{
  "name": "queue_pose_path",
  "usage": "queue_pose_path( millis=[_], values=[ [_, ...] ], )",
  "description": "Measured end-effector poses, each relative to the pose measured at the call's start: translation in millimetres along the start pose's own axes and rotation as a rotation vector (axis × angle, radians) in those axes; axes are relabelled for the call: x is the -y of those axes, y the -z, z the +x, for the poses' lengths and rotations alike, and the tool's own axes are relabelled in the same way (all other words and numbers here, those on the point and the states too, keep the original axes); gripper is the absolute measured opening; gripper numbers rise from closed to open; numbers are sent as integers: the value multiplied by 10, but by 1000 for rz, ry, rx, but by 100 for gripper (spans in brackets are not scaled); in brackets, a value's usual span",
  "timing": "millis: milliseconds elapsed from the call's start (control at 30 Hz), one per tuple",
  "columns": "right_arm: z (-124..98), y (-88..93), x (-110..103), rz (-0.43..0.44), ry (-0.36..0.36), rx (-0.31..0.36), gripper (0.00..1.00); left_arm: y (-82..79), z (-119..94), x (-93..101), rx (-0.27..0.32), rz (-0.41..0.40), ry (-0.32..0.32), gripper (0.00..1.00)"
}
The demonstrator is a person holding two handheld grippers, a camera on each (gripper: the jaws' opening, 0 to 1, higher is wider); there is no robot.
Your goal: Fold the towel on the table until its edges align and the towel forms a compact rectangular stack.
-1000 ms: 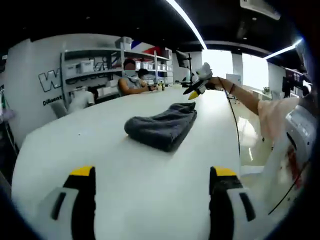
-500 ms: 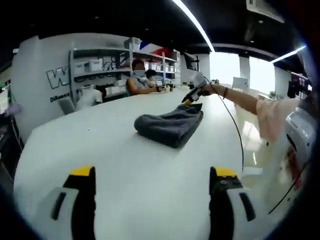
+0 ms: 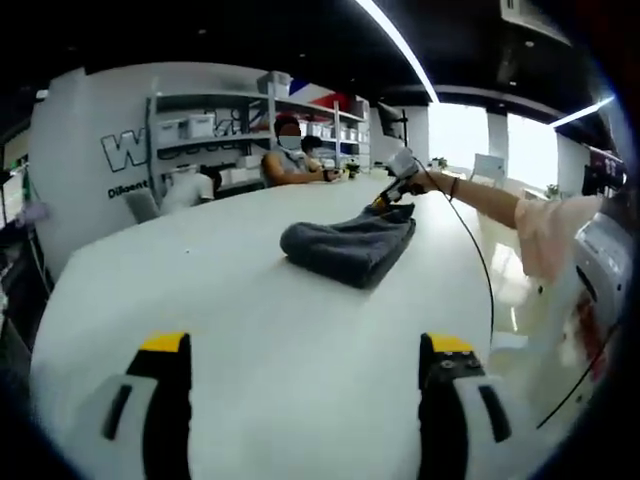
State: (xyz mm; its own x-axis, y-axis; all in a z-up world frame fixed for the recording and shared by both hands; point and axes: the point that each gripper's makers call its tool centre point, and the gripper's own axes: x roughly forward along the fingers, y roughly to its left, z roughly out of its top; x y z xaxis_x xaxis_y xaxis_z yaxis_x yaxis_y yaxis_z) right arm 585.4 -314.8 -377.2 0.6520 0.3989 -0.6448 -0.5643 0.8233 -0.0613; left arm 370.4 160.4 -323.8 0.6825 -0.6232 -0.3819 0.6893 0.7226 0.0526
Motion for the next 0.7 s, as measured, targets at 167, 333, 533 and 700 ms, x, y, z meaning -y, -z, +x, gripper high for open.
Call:
queue_pose_path(
  millis=[167,333,533,700],
  values=[
    [-151,-123,-54,32,-34,25,6,-24,17,35,3,6,8,100],
    [-252,-219,106,57,-4,36,6,-62,5,58,11,13,9,100],
    [-273,-194,-18,131,-25,32,7,-19,-4,83,-6,22,14,99],
    [-204,15,-78,184,-17,-6,7,-7,-31,77,-6,19,11,99]
  ],
)
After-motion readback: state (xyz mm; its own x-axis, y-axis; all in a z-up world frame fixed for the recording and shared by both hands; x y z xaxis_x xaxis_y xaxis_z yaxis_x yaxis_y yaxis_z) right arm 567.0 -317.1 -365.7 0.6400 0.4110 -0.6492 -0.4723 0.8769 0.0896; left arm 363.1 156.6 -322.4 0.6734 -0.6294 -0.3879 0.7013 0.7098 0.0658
